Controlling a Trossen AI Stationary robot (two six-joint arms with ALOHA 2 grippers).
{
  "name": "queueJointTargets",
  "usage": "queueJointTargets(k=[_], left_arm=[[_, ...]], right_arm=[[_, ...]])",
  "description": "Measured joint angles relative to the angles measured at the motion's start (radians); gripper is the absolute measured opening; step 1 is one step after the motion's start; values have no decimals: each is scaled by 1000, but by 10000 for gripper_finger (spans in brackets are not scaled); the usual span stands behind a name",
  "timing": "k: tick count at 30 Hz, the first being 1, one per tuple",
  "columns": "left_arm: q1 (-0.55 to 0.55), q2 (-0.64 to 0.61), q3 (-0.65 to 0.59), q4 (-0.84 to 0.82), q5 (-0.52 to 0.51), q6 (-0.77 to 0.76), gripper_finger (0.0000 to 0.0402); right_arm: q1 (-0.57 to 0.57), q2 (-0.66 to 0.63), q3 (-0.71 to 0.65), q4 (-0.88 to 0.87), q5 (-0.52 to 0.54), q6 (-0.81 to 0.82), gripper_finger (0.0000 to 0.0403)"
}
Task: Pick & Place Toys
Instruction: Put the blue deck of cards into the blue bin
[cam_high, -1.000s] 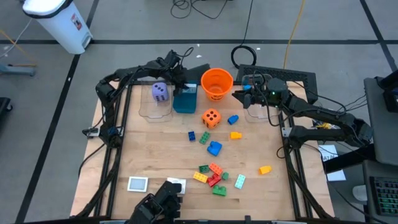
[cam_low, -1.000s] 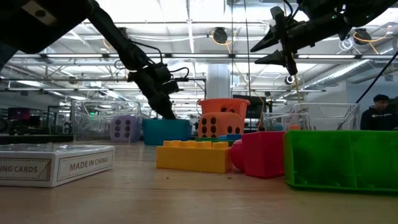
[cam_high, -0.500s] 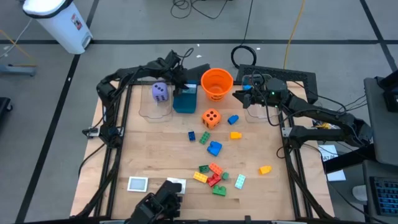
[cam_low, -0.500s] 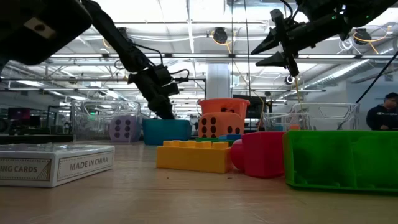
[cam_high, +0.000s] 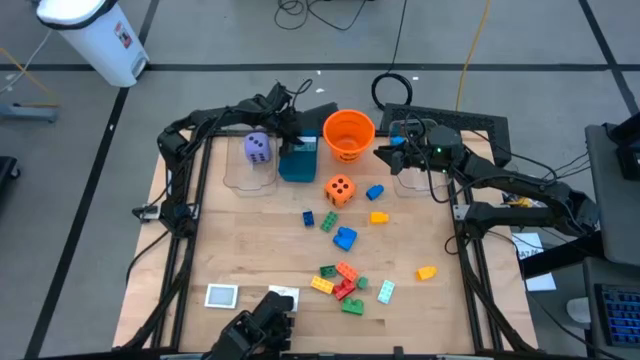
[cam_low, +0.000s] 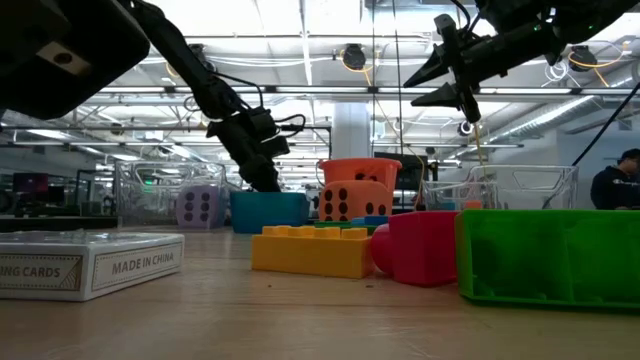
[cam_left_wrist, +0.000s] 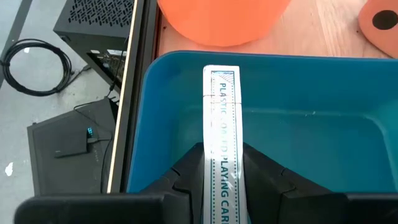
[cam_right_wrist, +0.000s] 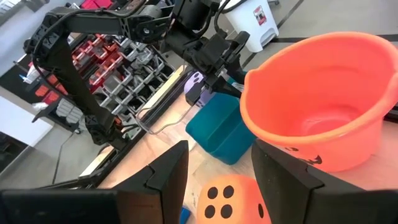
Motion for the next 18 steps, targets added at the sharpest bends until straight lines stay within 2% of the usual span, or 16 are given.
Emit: queueJointTargets(k=[7, 18], left_arm=[[0, 0, 0, -3, -1, 5, 101], [0, 1, -3, -5, -33, -32, 197]], right_arm=[[0, 0, 0, 0, 0, 0, 169], [0, 0, 0, -19, 0, 0, 169]])
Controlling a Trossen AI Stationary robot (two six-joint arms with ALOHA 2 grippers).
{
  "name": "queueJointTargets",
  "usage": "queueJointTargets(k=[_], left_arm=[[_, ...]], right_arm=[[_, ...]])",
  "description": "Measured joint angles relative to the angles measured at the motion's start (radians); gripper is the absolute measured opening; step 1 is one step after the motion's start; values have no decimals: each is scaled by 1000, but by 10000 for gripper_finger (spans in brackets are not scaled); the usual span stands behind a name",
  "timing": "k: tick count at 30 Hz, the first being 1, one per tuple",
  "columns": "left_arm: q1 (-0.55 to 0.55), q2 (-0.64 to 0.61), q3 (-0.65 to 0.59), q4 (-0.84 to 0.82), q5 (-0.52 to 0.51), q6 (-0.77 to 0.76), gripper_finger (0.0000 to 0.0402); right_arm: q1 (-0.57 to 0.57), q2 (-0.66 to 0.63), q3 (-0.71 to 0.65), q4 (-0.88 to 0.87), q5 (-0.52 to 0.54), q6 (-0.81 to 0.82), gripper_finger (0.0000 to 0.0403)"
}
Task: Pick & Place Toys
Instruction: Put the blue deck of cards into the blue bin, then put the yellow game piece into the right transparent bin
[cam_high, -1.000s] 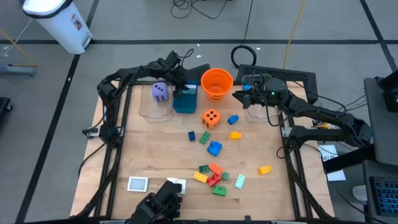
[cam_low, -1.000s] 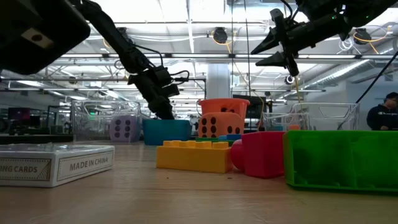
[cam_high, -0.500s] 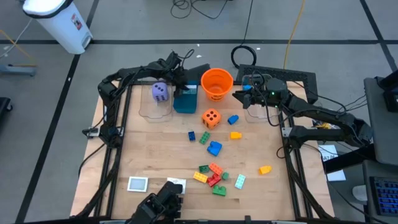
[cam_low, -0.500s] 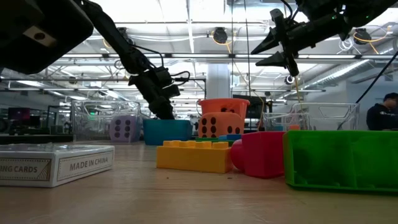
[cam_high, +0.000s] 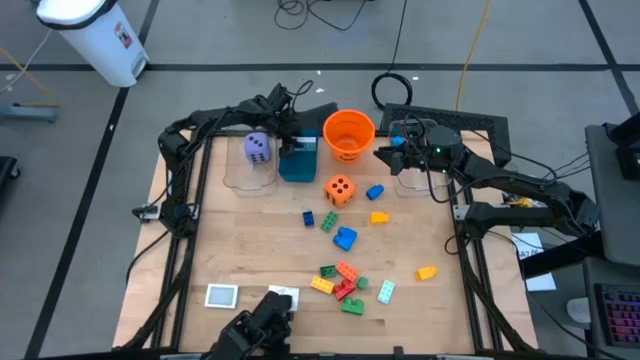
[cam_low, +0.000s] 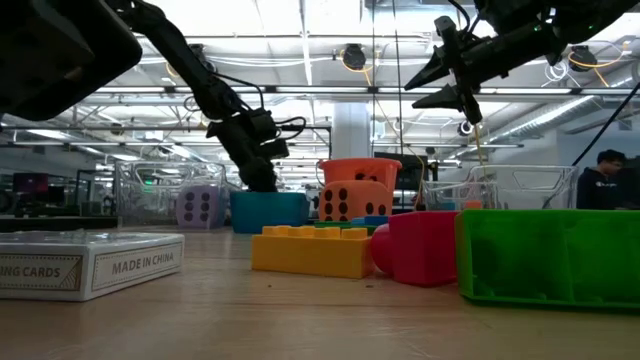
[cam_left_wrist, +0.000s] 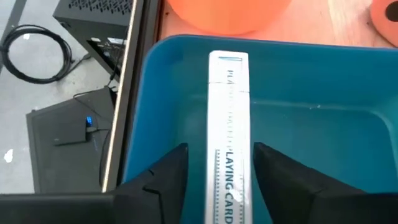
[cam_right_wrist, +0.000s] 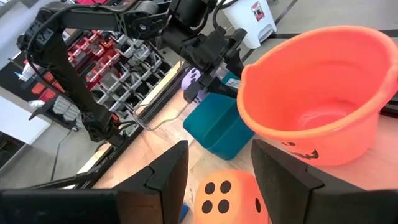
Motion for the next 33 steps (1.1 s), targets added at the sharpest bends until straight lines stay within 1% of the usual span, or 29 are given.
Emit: queueJointTargets(k=[4, 8, 17, 23, 30, 33], left_arm=[[0, 0, 0, 1, -21, -13, 218], [0, -2, 1, 2, -26, -22, 228], [-3, -23, 2, 24, -46, -67, 230], [-13, -54, 3, 24, -40, -79, 230], [-33, -121, 3, 25, -40, -80, 230], [-41, -170, 3, 25, -44, -111, 230]], right_arm=[[0, 0, 0, 1, 0, 0, 169], [0, 0, 0, 1, 0, 0, 169], [0, 0, 0, 2, 0, 0, 169], [0, 0, 0, 4, 0, -5, 169], [0, 0, 0, 5, 0, -12, 169], [0, 0, 0, 20, 0, -17, 169]])
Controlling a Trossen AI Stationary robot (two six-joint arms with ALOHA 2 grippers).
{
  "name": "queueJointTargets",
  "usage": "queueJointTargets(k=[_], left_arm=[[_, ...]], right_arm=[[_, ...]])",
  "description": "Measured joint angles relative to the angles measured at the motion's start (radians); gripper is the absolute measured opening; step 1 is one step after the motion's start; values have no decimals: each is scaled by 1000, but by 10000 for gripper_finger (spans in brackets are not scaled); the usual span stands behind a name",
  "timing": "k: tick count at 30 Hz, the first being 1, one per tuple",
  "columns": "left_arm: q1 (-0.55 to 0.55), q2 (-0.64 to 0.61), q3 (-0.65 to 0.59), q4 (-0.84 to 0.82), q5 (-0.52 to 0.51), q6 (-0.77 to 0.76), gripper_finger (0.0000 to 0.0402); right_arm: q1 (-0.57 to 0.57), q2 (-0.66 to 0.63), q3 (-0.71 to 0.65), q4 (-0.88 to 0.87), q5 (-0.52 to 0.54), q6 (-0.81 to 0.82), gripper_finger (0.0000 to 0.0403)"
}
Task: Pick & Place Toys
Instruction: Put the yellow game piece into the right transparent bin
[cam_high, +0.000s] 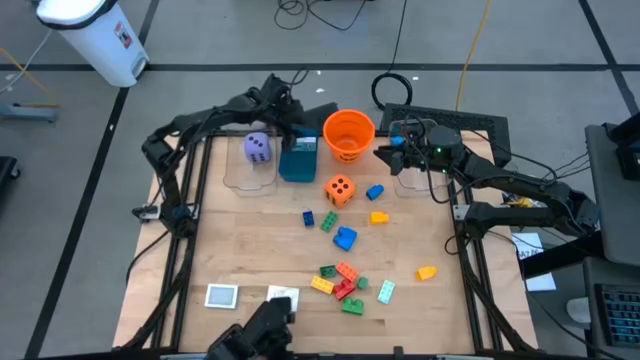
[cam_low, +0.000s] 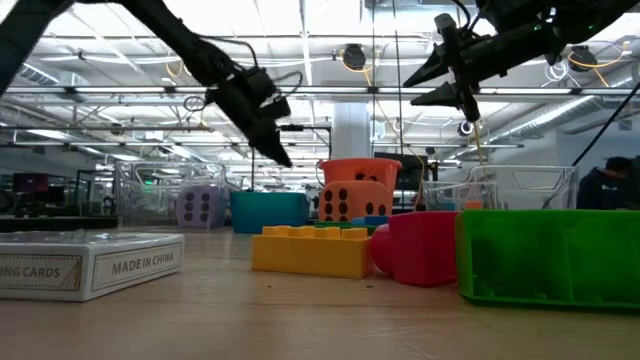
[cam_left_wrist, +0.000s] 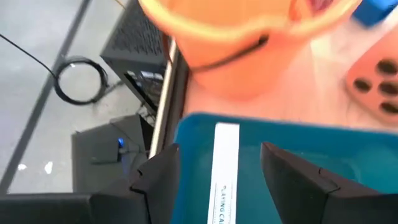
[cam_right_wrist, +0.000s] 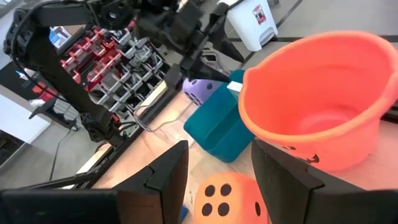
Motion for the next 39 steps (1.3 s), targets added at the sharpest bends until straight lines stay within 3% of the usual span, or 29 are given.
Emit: queueJointTargets(k=[6, 14, 19, 23, 31, 37, 39], left_arm=[[-21, -144, 0, 1, 0, -159, 230], [-91, -350, 0, 67, 4, -565, 230], [-161, -436, 0, 140, 73, -594, 230], [-224, -468, 0, 220, 84, -610, 230], [-348, -474, 0, 471, 78, -827, 230], [-461, -474, 0, 525, 121, -881, 230], [-509, -474, 0, 523, 126, -901, 230]], right_arm=[[0, 0, 0, 44, 7, -49, 169], [0, 0, 0, 132, 99, -69, 169], [0, 0, 0, 189, 131, -58, 169], [0, 0, 0, 238, 131, -11, 169], [11, 0, 0, 300, 130, 55, 169], [46, 0, 0, 299, 128, 172, 169], [58, 0, 0, 302, 83, 213, 169]])
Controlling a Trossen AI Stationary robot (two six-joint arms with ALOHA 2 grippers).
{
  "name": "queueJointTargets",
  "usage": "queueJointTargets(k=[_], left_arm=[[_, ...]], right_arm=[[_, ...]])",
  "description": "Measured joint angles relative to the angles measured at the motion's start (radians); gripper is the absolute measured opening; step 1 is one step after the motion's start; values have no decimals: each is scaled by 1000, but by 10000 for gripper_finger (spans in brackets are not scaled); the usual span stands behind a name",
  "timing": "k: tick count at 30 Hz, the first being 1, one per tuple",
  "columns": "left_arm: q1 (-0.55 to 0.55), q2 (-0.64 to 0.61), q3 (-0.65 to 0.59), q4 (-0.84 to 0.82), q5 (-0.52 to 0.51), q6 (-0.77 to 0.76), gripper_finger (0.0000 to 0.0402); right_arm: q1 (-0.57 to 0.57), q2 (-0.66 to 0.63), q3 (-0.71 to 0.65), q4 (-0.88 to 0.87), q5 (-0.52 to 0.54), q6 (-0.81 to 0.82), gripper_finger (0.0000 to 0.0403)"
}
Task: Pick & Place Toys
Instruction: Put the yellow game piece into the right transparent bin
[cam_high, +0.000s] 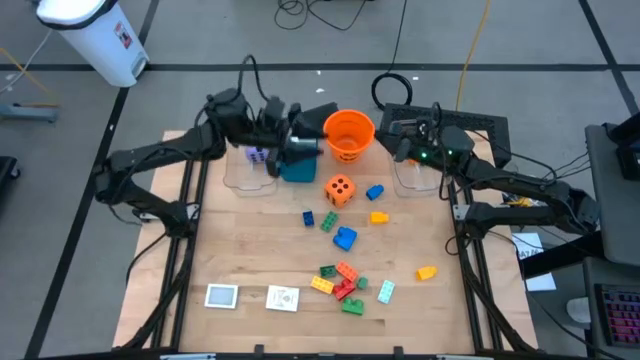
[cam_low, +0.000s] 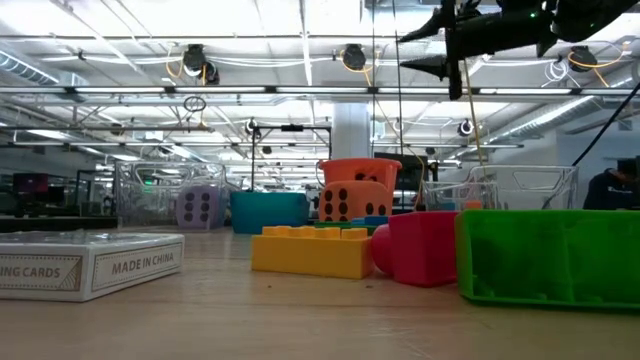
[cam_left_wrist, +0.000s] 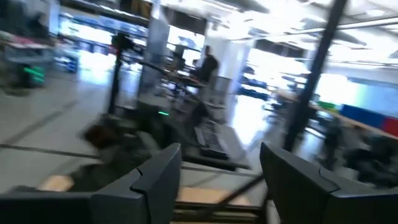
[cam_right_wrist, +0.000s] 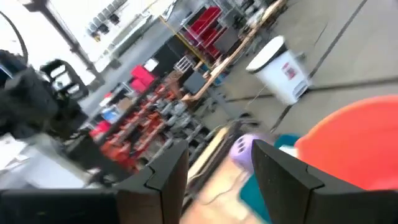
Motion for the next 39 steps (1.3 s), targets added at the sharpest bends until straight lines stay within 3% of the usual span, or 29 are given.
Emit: queueJointTargets(k=[4, 9, 12, 15, 21, 25, 31, 39], left_arm=[[-133, 0, 0, 0, -75, -2, 230], [-317, 0, 0, -2, -362, 38, 230], [-415, 0, 0, -9, -528, 43, 230], [-506, 0, 0, -53, -672, 32, 230], [-672, 1, 0, -210, -981, -115, 230], [-754, 1, 0, -326, -1136, -231, 230], [-811, 1, 0, -572, -1189, -440, 230], [-823, 1, 0, -853, -1044, -606, 230]], right_arm=[[41, 0, 0, 68, -219, 71, 169], [191, -8, 0, 88, -347, 150, 169], [319, -8, 0, 82, -332, 133, 169], [444, -8, 1, 35, -253, 69, 169], [638, -7, 0, -130, -56, -107, 169], [718, 1, 0, -219, 17, -196, 169], [746, 6, 0, -268, 51, -266, 169], [746, 25, 0, -195, 78, -332, 169]])
